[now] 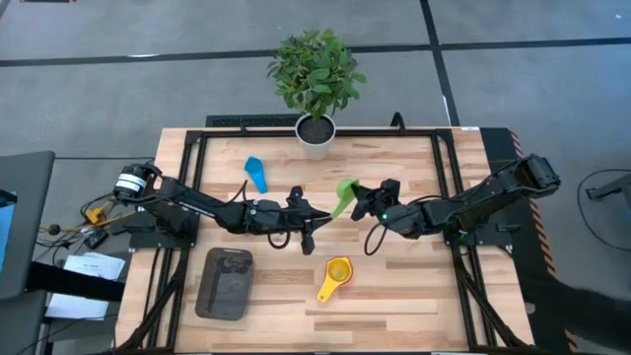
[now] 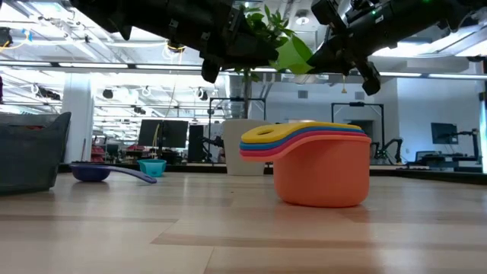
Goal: Nest measuring cups in basket
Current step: Stack the green measuring cup on top of the yellow measuring cup
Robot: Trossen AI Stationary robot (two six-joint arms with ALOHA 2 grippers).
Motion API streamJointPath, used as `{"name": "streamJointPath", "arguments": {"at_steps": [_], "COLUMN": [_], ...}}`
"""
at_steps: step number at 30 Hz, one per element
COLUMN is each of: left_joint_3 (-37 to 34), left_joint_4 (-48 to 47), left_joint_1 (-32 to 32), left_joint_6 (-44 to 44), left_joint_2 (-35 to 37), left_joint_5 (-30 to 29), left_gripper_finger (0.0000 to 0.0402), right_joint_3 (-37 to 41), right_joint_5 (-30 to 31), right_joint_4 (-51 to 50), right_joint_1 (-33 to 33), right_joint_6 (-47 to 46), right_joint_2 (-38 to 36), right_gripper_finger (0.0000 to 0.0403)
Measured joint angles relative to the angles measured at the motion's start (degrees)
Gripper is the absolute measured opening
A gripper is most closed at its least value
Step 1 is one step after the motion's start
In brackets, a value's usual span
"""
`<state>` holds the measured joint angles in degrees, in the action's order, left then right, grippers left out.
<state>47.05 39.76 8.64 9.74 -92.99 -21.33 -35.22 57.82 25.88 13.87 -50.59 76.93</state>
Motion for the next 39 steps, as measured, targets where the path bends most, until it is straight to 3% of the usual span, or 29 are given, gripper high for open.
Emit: {"name": "streamJointPath", "arguments": {"at_steps": [5,16,25,31,39], "left_joint_3": [0.0,0.0,0.0,-0.35,-0.38], "left_joint_4": [0.1,0.38,-2.74,-3.68,-6.54], "left_joint_1": [-0.06,0.0,3.53,7.09,12.53], "left_joint_6": [0.51,3.2,12.39,19.47,27.41], "left_joint_2": [0.0,0.02,2.21,2.27,2.22], "left_joint_5": [0.38,0.34,-0.57,-2.13,-4.2], "left_gripper_finger": [0.0006,0.0001,0.0,0.0,0.0], "right_joint_3": [0.0,0.0,0.0,0.0,-0.11], "right_joint_5": [-1.99,-2.87,-5.51,-9.12,-7.73], "right_joint_4": [1.95,1.78,1.89,7.02,13.92], "right_joint_1": [-0.04,-0.04,1.98,6.81,14.31], "right_joint_6": [0.13,-1.56,0.28,12.1,33.07], "right_joint_2": [0.0,0.0,-0.41,-0.48,-2.61], "right_gripper_finger": [0.0025,0.0036,0.0087,0.0143,0.0215]}}
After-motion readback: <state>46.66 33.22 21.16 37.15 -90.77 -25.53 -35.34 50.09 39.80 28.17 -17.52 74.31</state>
